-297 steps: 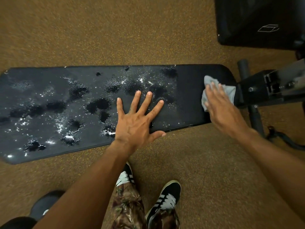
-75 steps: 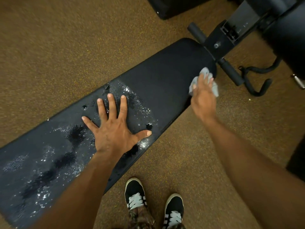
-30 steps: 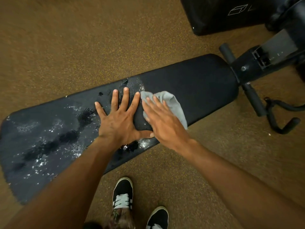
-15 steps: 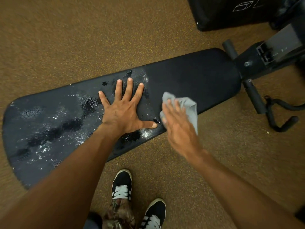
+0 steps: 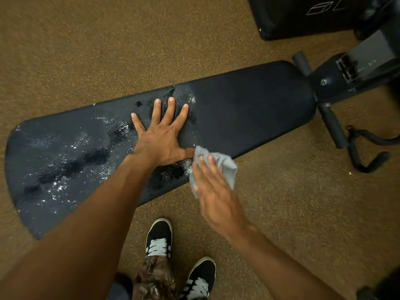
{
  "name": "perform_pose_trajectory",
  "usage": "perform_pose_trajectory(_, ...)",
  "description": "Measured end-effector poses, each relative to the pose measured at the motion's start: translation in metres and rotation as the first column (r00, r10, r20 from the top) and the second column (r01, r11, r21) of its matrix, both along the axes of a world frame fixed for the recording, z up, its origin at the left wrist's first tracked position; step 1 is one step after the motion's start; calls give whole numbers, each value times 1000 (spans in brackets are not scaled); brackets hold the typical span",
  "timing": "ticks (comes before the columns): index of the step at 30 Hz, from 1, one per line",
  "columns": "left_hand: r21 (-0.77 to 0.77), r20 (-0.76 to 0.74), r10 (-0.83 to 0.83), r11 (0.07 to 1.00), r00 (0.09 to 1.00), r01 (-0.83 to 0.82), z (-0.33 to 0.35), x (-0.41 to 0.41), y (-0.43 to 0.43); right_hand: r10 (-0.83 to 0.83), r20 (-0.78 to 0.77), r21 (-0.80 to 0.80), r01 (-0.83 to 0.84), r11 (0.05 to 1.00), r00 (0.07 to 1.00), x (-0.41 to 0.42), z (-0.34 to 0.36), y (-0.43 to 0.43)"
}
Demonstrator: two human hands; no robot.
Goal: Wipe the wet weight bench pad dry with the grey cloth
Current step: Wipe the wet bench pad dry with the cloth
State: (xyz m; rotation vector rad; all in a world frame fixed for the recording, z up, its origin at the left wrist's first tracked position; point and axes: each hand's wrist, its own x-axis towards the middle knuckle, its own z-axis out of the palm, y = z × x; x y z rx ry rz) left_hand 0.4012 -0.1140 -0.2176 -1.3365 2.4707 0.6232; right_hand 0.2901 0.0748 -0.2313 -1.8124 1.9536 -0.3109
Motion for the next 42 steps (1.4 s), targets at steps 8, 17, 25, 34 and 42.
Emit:
perform_pose_trajectory(8,-6,-15,-20,1000,1000,20,2,5,-1,-240,-52,20,241,970,969,-55,7,-30)
perform_pose_trajectory(17,-54,-11,-34,998,999,34,0,8,4,-9,-64,54,12,998,998,-16,12,-6)
perform_pose_trajectory(25,-185,-11,-75,980,997,72,0,25,30,-220,-72,35,223,974,973,-21,10,-80)
perform_pose_trajectory(34,-180,-12,-110,978,994,106,0,62,46,40,-113,123,-26,992,993,-16,20,-34)
perform_pose_trajectory(42,-122,-4,-89,989,996,87,8,81,55,-177,-76,15,179,984,981,-22,5,-151)
